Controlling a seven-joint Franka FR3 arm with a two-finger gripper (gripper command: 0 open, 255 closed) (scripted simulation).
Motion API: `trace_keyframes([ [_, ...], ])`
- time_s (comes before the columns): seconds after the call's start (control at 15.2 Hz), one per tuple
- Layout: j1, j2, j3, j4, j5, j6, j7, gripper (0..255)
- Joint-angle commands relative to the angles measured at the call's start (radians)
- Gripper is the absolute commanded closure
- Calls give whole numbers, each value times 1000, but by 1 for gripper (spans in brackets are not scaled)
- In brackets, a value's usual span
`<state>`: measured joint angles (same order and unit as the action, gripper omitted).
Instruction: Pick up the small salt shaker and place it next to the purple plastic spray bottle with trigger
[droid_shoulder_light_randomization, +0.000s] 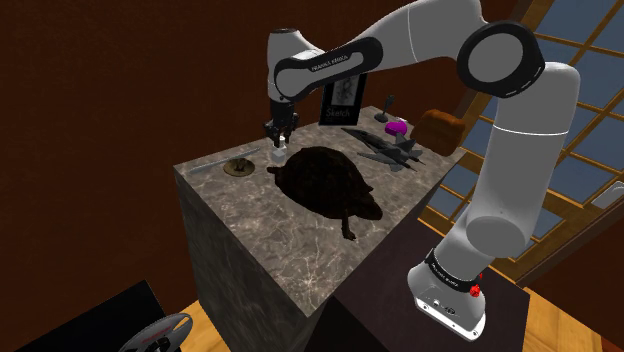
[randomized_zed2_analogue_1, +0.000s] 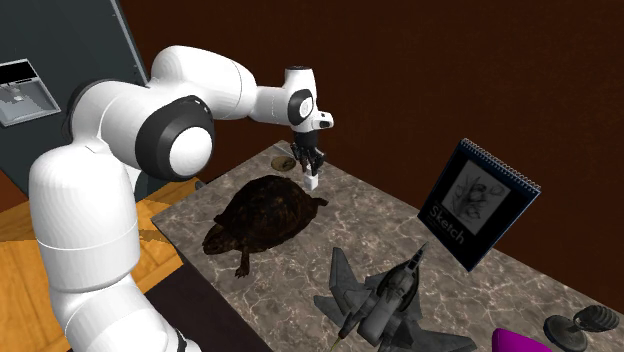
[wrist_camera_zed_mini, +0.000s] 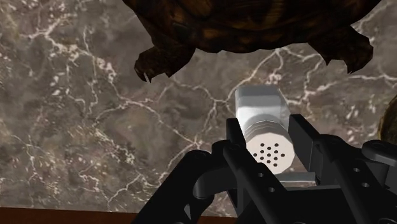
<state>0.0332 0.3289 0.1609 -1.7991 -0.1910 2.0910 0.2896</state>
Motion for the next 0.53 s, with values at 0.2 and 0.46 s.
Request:
trace_keyframes([
  [0.2,-1,-21,2,25,7,-46,-9,255],
  [0.46,-1,-39,4,54,14,-93,-17,255],
])
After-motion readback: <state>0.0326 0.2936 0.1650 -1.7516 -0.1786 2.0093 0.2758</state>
